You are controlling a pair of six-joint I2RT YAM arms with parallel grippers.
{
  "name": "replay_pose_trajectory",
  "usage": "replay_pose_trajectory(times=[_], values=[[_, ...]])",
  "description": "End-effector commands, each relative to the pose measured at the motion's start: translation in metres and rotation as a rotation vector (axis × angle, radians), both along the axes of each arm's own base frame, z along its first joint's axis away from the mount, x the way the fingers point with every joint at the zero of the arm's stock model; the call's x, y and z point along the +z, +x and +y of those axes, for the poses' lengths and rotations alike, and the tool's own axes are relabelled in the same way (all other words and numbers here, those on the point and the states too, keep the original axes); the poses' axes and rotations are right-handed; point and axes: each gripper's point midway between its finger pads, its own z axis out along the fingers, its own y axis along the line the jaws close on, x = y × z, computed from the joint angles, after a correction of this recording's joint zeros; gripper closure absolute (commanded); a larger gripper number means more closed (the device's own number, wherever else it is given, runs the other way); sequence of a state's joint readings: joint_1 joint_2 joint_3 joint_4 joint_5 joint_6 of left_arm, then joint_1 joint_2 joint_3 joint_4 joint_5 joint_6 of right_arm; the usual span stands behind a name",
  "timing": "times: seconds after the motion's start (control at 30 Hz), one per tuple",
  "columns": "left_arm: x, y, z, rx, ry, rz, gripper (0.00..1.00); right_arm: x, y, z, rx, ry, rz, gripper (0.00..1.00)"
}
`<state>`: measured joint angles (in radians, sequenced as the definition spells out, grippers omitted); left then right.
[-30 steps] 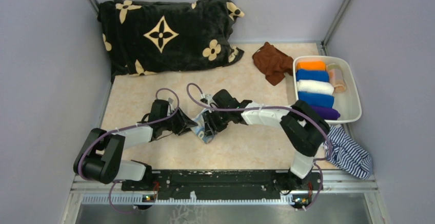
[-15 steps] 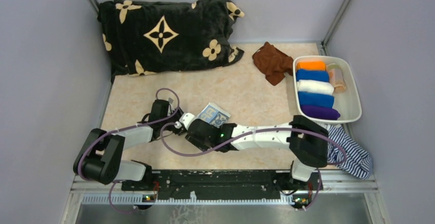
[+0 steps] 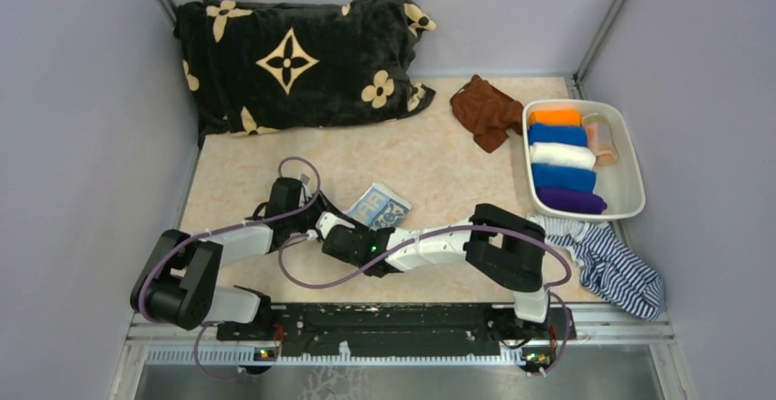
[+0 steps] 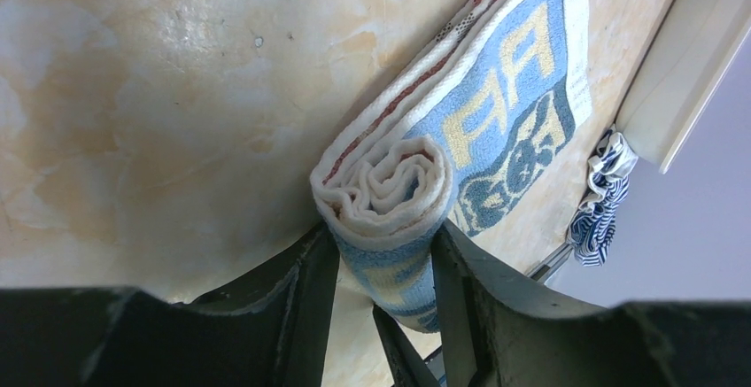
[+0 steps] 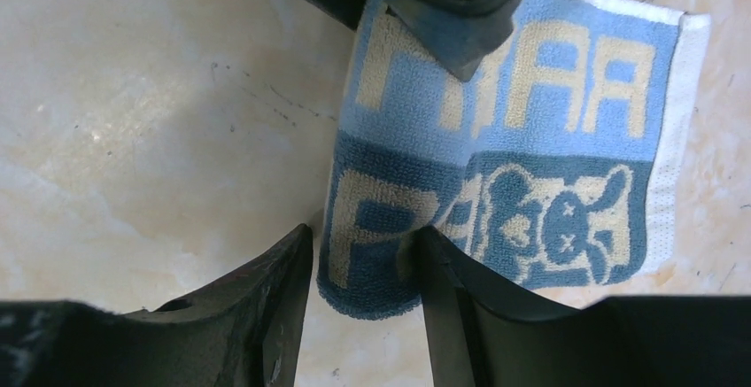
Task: Roll the towels
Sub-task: Roll the towel at the center of the board.
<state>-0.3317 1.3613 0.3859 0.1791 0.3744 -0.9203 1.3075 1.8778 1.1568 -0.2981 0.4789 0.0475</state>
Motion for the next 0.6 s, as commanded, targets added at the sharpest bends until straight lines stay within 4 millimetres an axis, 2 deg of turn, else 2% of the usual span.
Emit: replay_pose_trajectory(times=[0.0, 0.17, 0.27, 0.4, 0.47, 0.57], values=[[-0.043, -0.027, 0.027, 0.027, 0.164, 0.129, 0.49, -0.006, 0.000, 0.010, 0.008, -0.018, -0.012, 0.54], [-0.042, -0.027, 0.025, 0.023, 0.156, 0.127, 0.47, -0.029, 0.000, -0.001, -0.009, -0.104, 0.004, 0.60], [-0.043, -0.028, 0.026, 0.024, 0.159, 0.127, 0.46, -0.035, -0.002, -0.005, -0.013, -0.125, 0.025, 0.70], [-0.037, -0.028, 0.027, 0.028, 0.158, 0.109, 0.43, -0.025, -0.011, 0.003, 0.015, -0.015, 0.153, 0.86], [-0.028, -0.024, 0.029, 0.035, 0.159, 0.079, 0.40, -0.014, -0.019, 0.010, 0.044, 0.087, 0.255, 0.94], [-0.007, -0.016, 0.030, 0.050, 0.154, 0.007, 0.35, 0.010, -0.027, 0.023, 0.087, 0.278, 0.438, 0.99]])
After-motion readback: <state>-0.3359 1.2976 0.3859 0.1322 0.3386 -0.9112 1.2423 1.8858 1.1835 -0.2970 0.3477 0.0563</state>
